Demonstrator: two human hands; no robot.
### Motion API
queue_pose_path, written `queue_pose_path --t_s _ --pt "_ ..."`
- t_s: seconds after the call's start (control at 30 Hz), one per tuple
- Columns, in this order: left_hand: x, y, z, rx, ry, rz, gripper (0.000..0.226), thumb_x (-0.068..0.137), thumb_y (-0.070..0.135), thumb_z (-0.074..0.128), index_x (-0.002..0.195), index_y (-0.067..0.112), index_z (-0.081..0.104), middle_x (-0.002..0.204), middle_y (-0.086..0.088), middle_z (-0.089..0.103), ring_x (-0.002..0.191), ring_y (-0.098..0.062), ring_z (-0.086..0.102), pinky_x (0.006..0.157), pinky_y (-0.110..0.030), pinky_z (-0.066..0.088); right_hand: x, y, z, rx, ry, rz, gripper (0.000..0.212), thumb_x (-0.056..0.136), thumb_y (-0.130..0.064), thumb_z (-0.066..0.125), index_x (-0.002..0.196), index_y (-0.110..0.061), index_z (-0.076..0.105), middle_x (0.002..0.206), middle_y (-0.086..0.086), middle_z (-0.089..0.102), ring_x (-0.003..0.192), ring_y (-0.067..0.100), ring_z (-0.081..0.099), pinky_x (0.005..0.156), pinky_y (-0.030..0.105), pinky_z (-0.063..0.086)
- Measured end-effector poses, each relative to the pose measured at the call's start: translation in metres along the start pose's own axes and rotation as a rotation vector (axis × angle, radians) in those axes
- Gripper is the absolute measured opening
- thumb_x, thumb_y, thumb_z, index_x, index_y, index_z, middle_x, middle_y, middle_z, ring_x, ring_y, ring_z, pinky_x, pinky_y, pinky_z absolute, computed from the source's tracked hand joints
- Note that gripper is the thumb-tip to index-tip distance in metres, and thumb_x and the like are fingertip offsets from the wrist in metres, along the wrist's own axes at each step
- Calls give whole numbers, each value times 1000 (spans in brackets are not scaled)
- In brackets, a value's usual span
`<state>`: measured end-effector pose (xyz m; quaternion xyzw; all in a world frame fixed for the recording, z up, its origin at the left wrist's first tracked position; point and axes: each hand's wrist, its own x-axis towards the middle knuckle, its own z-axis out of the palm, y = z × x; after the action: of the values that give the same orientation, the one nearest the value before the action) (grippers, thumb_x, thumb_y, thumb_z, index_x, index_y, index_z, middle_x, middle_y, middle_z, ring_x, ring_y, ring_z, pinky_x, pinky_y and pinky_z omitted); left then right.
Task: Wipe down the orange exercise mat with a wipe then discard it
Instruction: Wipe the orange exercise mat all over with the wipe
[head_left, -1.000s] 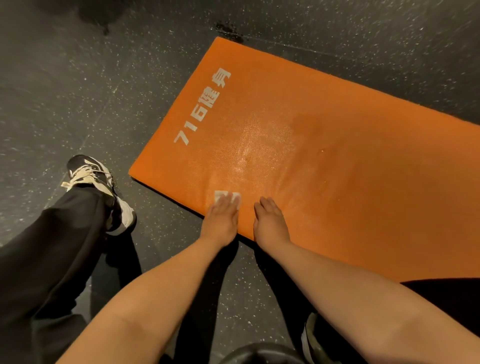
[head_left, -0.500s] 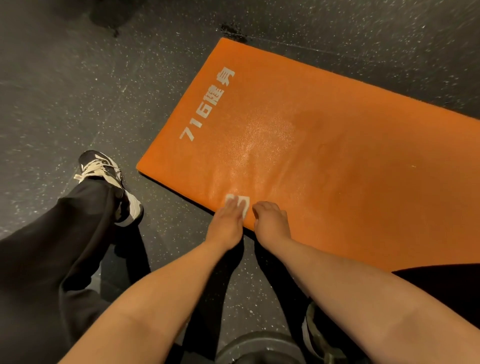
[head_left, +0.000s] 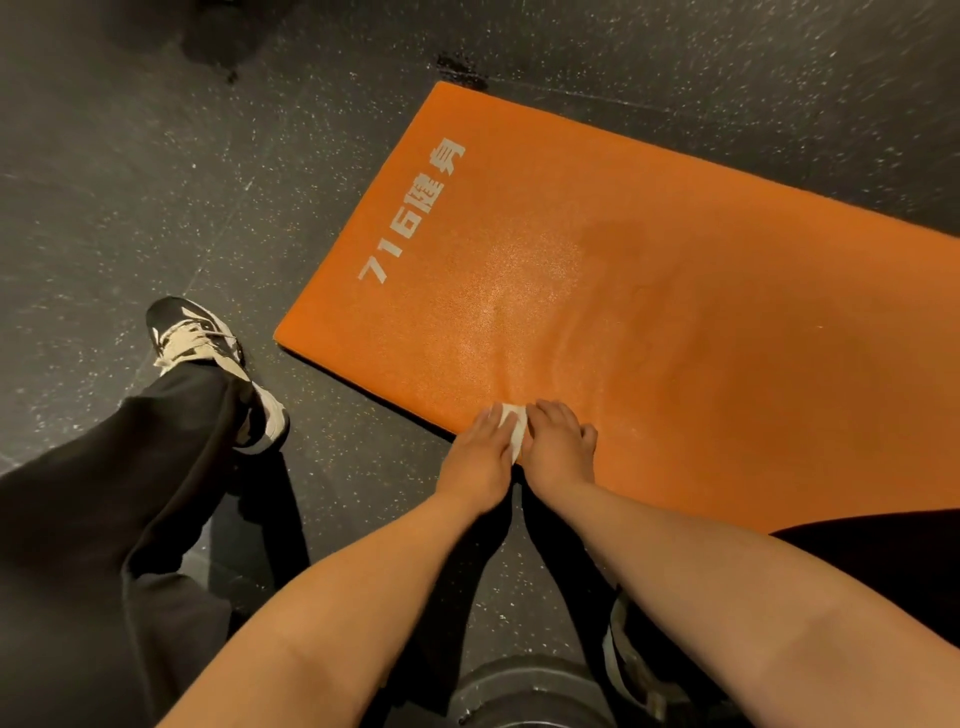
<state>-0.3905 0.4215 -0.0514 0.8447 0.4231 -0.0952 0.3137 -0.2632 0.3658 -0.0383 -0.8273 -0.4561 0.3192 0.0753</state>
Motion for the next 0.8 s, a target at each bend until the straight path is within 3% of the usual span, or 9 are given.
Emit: queue_pose_path --t_s 0.07,0.2,0.3,0.47,0.6,0.67,0.8 --pt "5 -10 -8 98 42 -40 58 106 16 35 160 13 15 168 -11 9 155 -25 4 125 -36 6 -2 1 -1 -23 -3 -18 51 103 -19 42 154 -21 38 165 1 25 154 20 11 119 45 12" --pt "10 -32 -26 107 82 -286 63 103 13 37 160 9 11 168 -13 4 155 -27 2 125 -39 10 -4 1 -3 -37 -26 -23 52 104 -19 41 155 -20 35 167 1 21 154 23 9 122 44 10" --pt "9 -23 -21 26 19 -266 57 108 21 29 160 8 9 168 -13 0 155 -27 -2 125 -38 5 -1 5 -8 -18 -48 -30 52 103 -22 43 155 -21 37 166 1 24 154 22 12 121 42 10" --pt "3 24 5 12 -85 -75 57 109 29 23 161 15 4 168 -5 -2 155 -21 -6 126 -39 0 -1 10 -16 145 5 60 48 103 -21 42 151 -18 45 163 5 31 151 24 21 120 38 16" --pt "-2 34 10 85 -130 29 56 110 32 20 161 21 3 168 1 -4 155 -16 -6 125 -41 0 -11 17 -15 65 37 110 47 105 -25 37 151 -22 45 162 2 33 151 21 19 121 42 15" --pt "0 21 2 156 -104 5 56 109 33 20 161 22 3 168 2 -4 155 -17 -6 125 -42 1 -14 19 -13 25 13 81 48 106 -26 37 153 -22 41 164 3 28 152 22 15 121 42 12" --pt "7 -14 -17 142 -66 -232 57 108 29 21 161 19 3 169 -2 -6 155 -21 -8 125 -46 4 -14 18 -13 -29 -36 64 50 107 -33 36 156 -22 34 167 4 20 154 24 8 122 43 9"
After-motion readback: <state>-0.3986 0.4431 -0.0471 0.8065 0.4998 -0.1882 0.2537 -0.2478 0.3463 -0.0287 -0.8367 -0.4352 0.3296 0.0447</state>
